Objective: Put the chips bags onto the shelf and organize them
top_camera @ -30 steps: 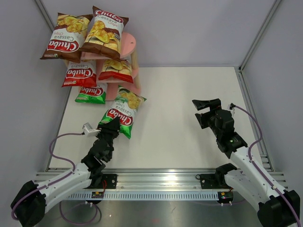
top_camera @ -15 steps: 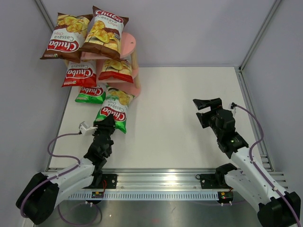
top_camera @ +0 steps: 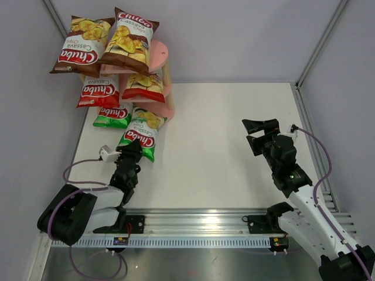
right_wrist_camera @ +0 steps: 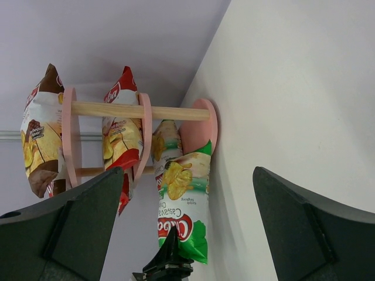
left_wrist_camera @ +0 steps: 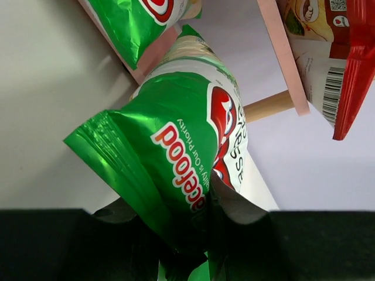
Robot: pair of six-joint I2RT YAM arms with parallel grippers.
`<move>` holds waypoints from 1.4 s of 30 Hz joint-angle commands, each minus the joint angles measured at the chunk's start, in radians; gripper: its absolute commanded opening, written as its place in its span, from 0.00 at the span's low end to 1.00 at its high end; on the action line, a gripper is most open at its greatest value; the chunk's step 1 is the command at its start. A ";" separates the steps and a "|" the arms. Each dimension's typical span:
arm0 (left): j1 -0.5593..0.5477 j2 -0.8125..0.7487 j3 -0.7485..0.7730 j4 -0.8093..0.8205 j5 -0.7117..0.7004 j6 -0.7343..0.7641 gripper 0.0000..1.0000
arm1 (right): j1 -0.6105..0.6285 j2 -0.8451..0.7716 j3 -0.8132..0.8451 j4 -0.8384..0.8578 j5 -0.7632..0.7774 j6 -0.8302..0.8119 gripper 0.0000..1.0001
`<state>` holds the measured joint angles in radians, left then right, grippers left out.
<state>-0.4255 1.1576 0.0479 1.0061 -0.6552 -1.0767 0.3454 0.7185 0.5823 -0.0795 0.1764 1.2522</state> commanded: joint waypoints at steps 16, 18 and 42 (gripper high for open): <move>0.050 0.168 0.214 0.192 0.045 0.043 0.15 | -0.013 -0.025 0.073 -0.003 0.048 -0.056 0.99; 0.062 0.195 0.230 0.193 0.048 0.043 0.16 | -0.013 -0.025 0.073 -0.002 0.043 -0.056 0.99; 0.108 0.570 0.517 0.249 0.115 0.087 0.23 | -0.032 0.025 0.060 0.124 -0.081 -0.057 0.99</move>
<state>-0.3206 1.6970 0.5152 1.1389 -0.5453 -1.0122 0.3202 0.7372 0.6281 -0.0338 0.1375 1.2064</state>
